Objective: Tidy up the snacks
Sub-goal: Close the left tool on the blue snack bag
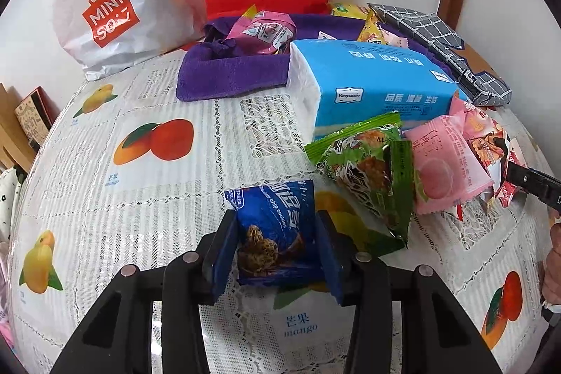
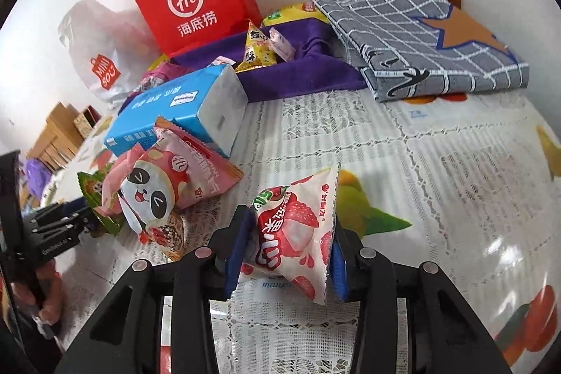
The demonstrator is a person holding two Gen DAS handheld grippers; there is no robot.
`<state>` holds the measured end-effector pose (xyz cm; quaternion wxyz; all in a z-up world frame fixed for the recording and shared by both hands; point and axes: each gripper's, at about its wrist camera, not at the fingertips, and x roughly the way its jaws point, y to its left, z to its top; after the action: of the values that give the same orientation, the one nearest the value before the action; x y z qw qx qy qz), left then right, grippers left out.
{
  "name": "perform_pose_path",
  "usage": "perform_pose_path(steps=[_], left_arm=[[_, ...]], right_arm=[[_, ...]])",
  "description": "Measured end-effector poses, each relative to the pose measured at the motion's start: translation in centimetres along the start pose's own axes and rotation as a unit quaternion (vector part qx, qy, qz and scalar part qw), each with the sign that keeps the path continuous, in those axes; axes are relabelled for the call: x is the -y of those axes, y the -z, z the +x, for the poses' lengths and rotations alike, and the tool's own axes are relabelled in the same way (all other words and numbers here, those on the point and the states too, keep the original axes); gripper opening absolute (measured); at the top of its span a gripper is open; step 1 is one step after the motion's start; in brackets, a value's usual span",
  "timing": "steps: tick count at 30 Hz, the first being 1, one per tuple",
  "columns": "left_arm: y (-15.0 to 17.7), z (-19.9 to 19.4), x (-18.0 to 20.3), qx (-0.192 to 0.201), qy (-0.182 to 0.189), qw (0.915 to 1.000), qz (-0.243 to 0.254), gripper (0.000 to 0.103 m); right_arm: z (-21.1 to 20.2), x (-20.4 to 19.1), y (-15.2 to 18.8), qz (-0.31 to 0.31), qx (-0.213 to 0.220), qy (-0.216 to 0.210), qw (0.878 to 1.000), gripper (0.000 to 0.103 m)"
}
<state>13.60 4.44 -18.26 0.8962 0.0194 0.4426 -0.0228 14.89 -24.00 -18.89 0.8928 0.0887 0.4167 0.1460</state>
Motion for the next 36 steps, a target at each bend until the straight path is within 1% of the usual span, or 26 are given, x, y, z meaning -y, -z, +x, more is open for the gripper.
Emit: perform_pose_path(steps=[3, 6, 10, 14, 17, 21, 25, 26, 28, 29, 30, 33, 36], left_arm=[[0.0, 0.0, 0.0, 0.000, -0.001, 1.0000, 0.001, 0.042], [0.0, 0.0, 0.0, 0.000, -0.001, 1.0000, 0.001, 0.042], [0.0, 0.0, 0.0, -0.001, -0.001, 1.0000, 0.000, 0.042], [0.0, 0.0, -0.1, -0.001, -0.001, 1.0000, 0.000, 0.043], [0.0, 0.0, 0.0, -0.001, 0.001, 1.0000, -0.002, 0.043], [0.0, 0.1, -0.1, -0.001, 0.000, 1.0000, -0.002, 0.043], [0.1, 0.1, -0.1, -0.001, 0.001, 1.0000, -0.003, 0.043], [0.0, 0.1, -0.1, -0.001, 0.001, 1.0000, -0.002, 0.043], [0.0, 0.0, -0.1, -0.001, 0.001, 1.0000, -0.002, 0.043], [0.0, 0.0, -0.1, -0.001, 0.001, 1.0000, -0.003, 0.043], [0.0, 0.0, -0.1, 0.000, 0.002, 1.0000, -0.004, 0.043], [0.2, -0.2, -0.1, 0.000, 0.001, 1.0000, -0.009, 0.041], [0.7, -0.8, -0.2, -0.002, 0.010, 0.9999, -0.012, 0.041]], right_arm=[[0.1, -0.3, -0.1, -0.008, -0.003, 0.000, 1.000, 0.043], [0.3, -1.0, 0.0, -0.029, -0.009, 0.000, 1.000, 0.043], [0.5, -1.9, 0.1, -0.054, -0.015, 0.021, 0.998, 0.045], [0.9, -2.9, 0.3, -0.082, -0.023, 0.039, 0.996, 0.049], [1.0, -3.2, 0.4, -0.094, -0.022, 0.051, 0.994, 0.049], [0.8, -2.7, 0.3, -0.086, -0.022, 0.041, 0.995, 0.050], [0.9, -3.0, 0.3, -0.090, -0.021, 0.046, 0.995, 0.050], [0.8, -3.1, 0.3, -0.092, -0.020, 0.047, 0.994, 0.047], [0.6, -3.1, 0.4, -0.094, -0.017, 0.029, 0.995, 0.045], [0.4, -3.1, 0.5, -0.094, -0.015, 0.018, 0.995, 0.042], [0.3, -3.1, 0.6, -0.093, -0.012, 0.012, 0.995, 0.041], [-0.3, -3.0, 0.6, -0.089, -0.001, 0.001, 0.996, 0.039], [-0.4, -2.5, 0.5, -0.071, -0.004, -0.004, 0.997, 0.038]])
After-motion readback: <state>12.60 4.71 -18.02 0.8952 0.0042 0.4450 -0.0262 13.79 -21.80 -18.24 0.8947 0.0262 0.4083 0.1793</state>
